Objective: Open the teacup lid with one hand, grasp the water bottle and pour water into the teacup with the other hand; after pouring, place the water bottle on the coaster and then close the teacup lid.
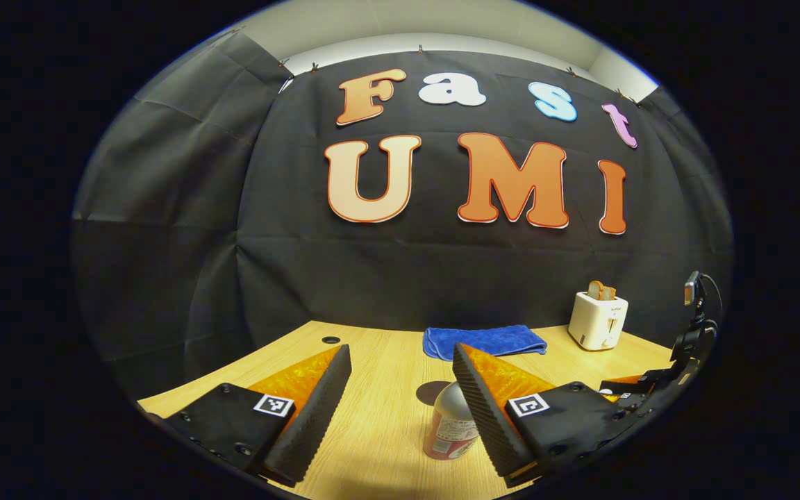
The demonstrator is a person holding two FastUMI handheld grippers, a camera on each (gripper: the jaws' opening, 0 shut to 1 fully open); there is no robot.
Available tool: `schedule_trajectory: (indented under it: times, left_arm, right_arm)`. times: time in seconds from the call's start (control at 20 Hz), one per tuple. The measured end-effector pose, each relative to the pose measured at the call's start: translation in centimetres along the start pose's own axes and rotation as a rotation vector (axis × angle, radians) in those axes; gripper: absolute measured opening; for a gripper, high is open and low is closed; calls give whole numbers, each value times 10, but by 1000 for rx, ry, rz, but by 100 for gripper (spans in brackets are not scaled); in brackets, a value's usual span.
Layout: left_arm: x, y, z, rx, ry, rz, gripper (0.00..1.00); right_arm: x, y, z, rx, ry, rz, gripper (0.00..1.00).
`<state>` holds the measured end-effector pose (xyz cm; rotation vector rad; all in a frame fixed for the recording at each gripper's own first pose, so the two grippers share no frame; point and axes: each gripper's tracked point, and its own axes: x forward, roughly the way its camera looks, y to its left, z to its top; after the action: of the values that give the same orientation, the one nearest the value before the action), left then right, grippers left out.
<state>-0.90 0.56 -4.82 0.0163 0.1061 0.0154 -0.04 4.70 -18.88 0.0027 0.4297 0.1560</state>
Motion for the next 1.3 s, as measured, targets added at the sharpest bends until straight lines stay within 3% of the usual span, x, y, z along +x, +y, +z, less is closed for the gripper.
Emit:
schedule_trajectory:
  times: [0.2, 0.25, 0.35, 0.65, 1.3]
  left_arm:
    - [2, -1, -6, -2, 14, 1, 97]
    - [2, 0, -6, -2, 15, 1, 97]
    - [2, -1, -8, -4, 18, -2, 96]
    - [5, -8, -21, -10, 56, -28, 97]
    - [5, -44, -84, -23, 177, -148, 96]
  right_arm:
    - [1, -3, 1, -8, 1, 4, 42]
    - [2, -4, 4, -2, -1, 1, 33]
    - [2, -2, 3, -1, 1, 6, 27]
    - [0, 1, 5, -22, -10, 14, 21]
    - [-16, -1, 37, -23, -76, 27, 21]
